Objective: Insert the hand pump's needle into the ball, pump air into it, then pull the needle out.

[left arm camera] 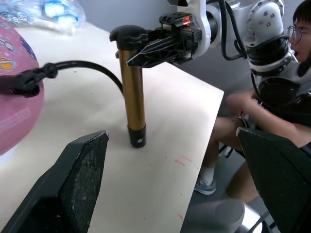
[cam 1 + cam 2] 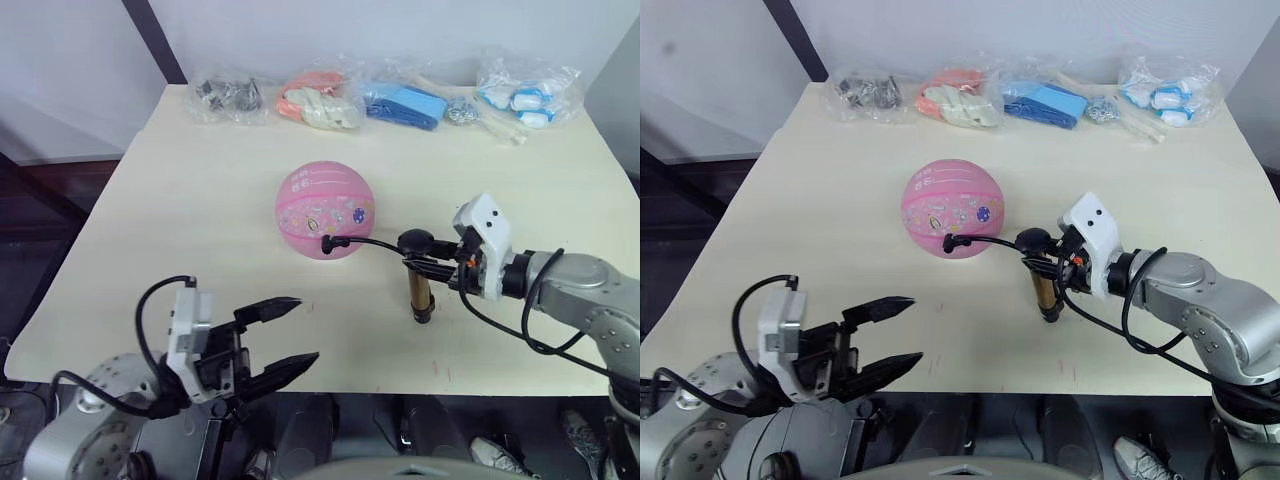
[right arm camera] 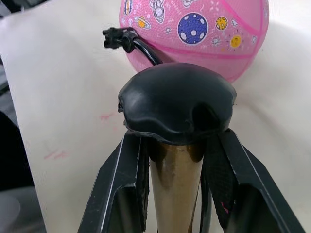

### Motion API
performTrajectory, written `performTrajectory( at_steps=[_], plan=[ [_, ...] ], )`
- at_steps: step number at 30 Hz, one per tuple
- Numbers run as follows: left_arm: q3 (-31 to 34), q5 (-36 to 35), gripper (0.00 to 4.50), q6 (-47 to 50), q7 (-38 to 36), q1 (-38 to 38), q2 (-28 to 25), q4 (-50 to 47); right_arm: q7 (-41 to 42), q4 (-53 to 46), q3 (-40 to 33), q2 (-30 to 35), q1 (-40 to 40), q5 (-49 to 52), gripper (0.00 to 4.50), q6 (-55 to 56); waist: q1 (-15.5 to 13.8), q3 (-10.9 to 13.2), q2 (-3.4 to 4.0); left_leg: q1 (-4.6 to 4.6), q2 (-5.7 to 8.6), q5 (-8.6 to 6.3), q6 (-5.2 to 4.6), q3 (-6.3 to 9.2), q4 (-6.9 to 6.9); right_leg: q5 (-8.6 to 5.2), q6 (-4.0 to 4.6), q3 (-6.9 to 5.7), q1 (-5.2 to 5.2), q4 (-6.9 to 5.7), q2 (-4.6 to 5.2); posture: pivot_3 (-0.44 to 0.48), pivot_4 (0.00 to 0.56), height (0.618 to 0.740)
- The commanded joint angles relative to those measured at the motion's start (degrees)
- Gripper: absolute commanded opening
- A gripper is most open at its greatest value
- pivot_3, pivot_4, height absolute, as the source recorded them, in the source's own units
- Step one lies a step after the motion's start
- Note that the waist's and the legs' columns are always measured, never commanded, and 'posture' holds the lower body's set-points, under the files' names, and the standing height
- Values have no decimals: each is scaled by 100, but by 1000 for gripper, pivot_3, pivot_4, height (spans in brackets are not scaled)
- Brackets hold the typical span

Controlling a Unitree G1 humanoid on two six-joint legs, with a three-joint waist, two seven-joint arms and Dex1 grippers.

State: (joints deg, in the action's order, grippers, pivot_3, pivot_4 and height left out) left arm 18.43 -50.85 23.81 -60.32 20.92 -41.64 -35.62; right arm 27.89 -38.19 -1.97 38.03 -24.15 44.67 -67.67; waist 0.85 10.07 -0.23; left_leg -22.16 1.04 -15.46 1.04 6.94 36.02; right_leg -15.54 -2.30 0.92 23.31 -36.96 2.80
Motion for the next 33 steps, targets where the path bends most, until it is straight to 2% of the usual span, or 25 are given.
performTrajectory(
  at_steps=[1, 4, 7, 8, 11, 17, 22, 33],
  plan=[
    [-255, -45, 4500, 459, -238, -1903, -426, 1455, -85, -298, -412, 261, -357, 335, 1094, -368, -145, 26, 30, 2, 5, -1, -2, 2, 8, 0, 0, -4, -4, -7, 0, 0, 150, 740],
    [-509, 176, 4500, 596, -441, -2713, -536, 2169, -9, -389, -430, 596, -516, 506, 1094, -680, -105, 49, -13, -37, 14, 9, 7, 51, 49, 15, 3, -62, 3, -34, -19, 0, 150, 740],
    [-560, 283, 4500, 592, -653, -2954, -562, 2470, -7, -438, -416, 785, -632, 690, 1094, -877, 72, 55, -21, -29, 28, 12, 12, -1, 57, 21, -13, -12, 7, -47, 1, 0, 150, 740],
    [-582, 331, 4500, 558, -754, -2971, -579, 2505, 5, -514, -227, 998, -774, 627, 1094, -989, 119, 55, -21, -36, 27, 21, 27, -7, 57, 21, -13, -5, 18, -48, 1, 0, 150, 740],
    [-590, 390, 4500, 495, -1049, -2926, -596, 2542, -97, -561, 186, 1068, -1275, 646, 1094, -1357, 183, 56, -21, -62, 23, 23, 31, -19, 55, 20, -13, 4, 57, -58, 8, 0, 150, 740],
    [-480, 502, 4500, 376, -1312, -2617, -576, 2473, 105, -583, 841, 1341, -1528, 416, 1094, -1249, 124, 57, -22, -63, 11, 22, 30, -21, 64, 20, -13, 2, 60, -74, 15, 0, 150, 740],
    [-314, 662, 4500, 160, -1507, -2346, -604, 2615, 322, -683, 1958, 1644, -1893, -128, 1094, -1036, 117, 57, -20, -65, 15, 14, 15, -18, 107, 23, -18, -1, 53, -98, 18, 0, 150, 740],
    [-366, 922, 4500, -185, -1634, -2201, -466, 2822, 568, 82, 5016, 1226, -2842, -2005, 1094, -530, 112, 55, -24, -65, 16, 21, 28, -13, 128, 29, -23, -1, 52, -110, 22, 0, 150, 740]
  ],
)
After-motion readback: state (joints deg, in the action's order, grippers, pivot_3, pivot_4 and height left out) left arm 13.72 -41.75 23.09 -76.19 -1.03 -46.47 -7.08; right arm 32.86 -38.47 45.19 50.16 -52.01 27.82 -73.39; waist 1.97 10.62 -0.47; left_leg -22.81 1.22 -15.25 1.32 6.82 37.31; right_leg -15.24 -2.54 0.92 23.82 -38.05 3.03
